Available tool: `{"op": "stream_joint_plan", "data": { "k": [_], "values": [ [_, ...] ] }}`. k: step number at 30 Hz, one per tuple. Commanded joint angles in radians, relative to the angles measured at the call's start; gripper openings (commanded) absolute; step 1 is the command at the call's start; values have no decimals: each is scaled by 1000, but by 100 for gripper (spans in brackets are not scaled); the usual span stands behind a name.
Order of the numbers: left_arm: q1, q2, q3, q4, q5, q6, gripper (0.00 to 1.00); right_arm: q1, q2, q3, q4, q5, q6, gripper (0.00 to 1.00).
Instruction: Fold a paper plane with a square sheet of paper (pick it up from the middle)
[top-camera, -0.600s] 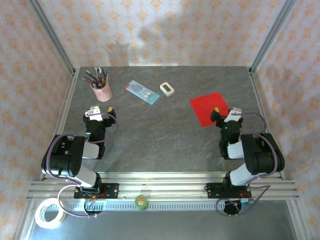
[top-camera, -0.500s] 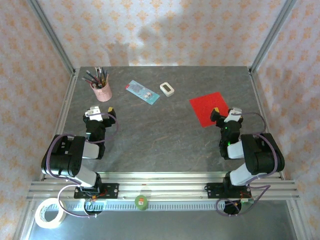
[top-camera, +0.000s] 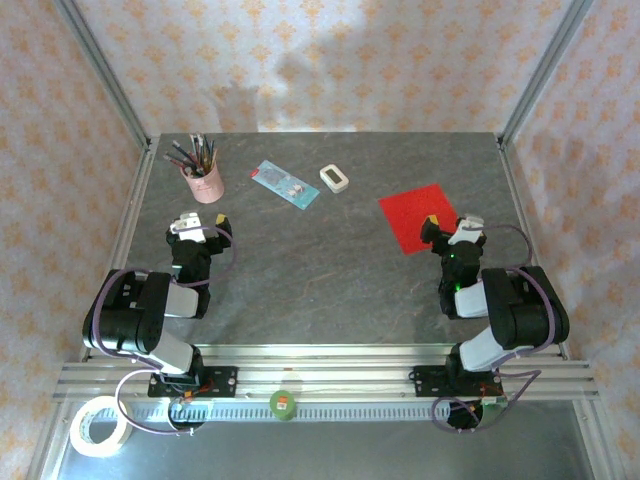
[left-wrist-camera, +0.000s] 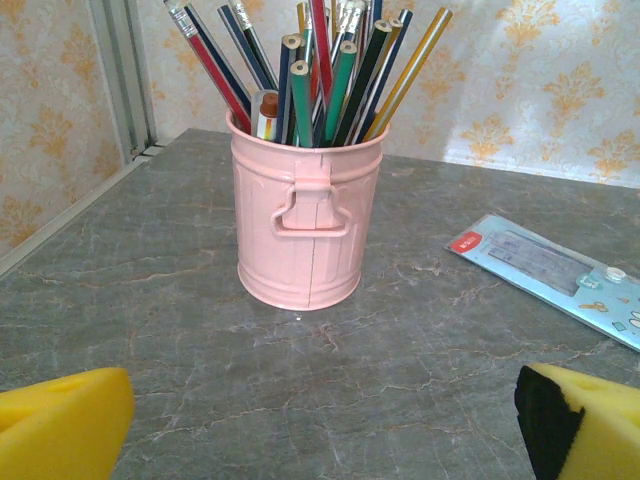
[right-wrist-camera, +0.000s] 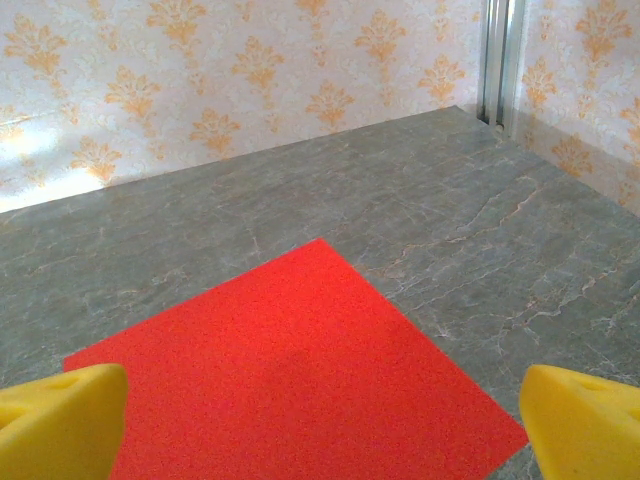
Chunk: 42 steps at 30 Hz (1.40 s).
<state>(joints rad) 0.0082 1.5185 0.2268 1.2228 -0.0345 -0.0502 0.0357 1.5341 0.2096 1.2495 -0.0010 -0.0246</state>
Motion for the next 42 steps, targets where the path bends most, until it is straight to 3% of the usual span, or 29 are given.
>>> {"op": "stream_joint_plan", "data": {
  "k": [1,11,14,17,21,26,30,35,42],
  "values": [
    [1,-2,13,10,-2,21,99,-4,-3,19,8,-4,-11,99],
    [-1,-40,29,-36,-36,7,99,-4,-46,19,-1,-17,-19,99],
    [-1,-137,126,-318,-56,-18,99,4,-179,99,-264,2,-13,99],
    [-2,-211,203,-489,-50,-91,99,7,-275,204,-508,32,134,99],
    [0,-270,338,-763,-27,-293,99,6,-323,350,-771,-161,264,99],
    [1,-218,524,-1011,128,-443,99,6,-245,542,-1027,-397,353,99],
    [1,-153,589,-1039,326,-520,99,3,-107,675,-1249,-379,389,99],
    [-5,-91,578,-970,473,-653,99,2,125,866,-1456,-309,360,70],
    [-12,-50,551,-939,492,-712,99,2,346,1063,-1525,-216,367,50]
  ]
}}
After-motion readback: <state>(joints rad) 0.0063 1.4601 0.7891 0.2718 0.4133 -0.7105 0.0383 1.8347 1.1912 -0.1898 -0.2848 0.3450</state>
